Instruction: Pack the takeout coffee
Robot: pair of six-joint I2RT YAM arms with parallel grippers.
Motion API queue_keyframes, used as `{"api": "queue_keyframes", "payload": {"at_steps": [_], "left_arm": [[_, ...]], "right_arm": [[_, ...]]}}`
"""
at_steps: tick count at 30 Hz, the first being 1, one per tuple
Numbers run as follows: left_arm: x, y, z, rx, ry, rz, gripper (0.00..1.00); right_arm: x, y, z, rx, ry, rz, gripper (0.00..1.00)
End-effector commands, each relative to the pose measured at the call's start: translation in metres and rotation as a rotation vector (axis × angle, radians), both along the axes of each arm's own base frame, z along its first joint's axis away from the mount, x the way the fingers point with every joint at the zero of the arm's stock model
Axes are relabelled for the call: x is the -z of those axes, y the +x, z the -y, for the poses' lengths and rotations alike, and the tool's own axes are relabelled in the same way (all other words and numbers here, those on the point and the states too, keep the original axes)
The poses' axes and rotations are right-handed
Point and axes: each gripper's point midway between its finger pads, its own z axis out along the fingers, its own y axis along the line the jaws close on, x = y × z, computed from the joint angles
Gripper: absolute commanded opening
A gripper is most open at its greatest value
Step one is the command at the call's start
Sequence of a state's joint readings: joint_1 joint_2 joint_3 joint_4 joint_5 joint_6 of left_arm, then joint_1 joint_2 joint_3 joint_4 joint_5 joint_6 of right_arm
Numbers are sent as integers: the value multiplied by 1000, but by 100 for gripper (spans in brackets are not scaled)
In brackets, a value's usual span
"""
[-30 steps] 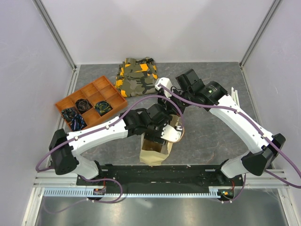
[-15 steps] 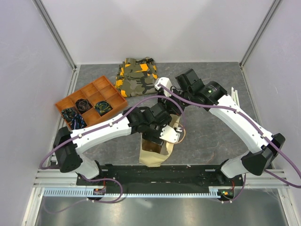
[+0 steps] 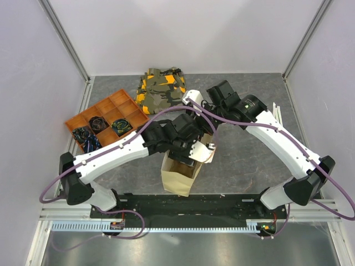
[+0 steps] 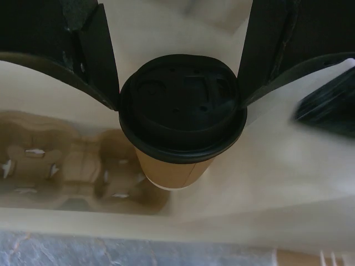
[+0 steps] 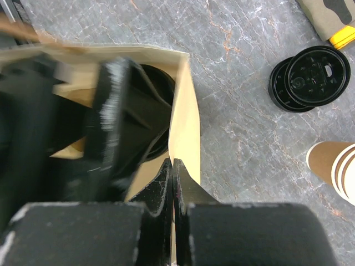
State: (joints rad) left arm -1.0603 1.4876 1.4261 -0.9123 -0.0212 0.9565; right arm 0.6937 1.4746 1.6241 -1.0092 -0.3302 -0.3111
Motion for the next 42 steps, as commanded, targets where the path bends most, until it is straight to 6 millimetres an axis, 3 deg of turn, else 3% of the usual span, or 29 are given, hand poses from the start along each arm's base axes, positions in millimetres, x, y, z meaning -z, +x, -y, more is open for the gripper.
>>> {"api": "queue_keyframes", "payload": {"at_steps": [1, 9, 13, 18, 24, 29, 42], "left_arm": [[-52, -1, 2, 87, -91, 102, 33], [-62, 1, -13, 125, -32, 163, 33], [-57, 0, -22, 106, -8, 150, 32], [-66, 4, -17, 31, -65, 123, 32], [-73, 22, -11, -86, -100, 118, 32], [-91, 23, -8, -107, -174, 118, 31], [-149, -1, -14, 9, -337, 168, 31]], "right_arm": [[-6, 5, -1, 3, -3, 31, 0], [-6, 7, 3, 7, -11, 57, 0], [-9, 6, 4, 3, 3, 78, 0], [-11, 6, 4, -12, 9, 107, 0], [-12, 7, 6, -21, 8, 133, 0], [-8, 9, 8, -17, -6, 135, 0], [9, 29, 11, 85, -52, 53, 0]]}}
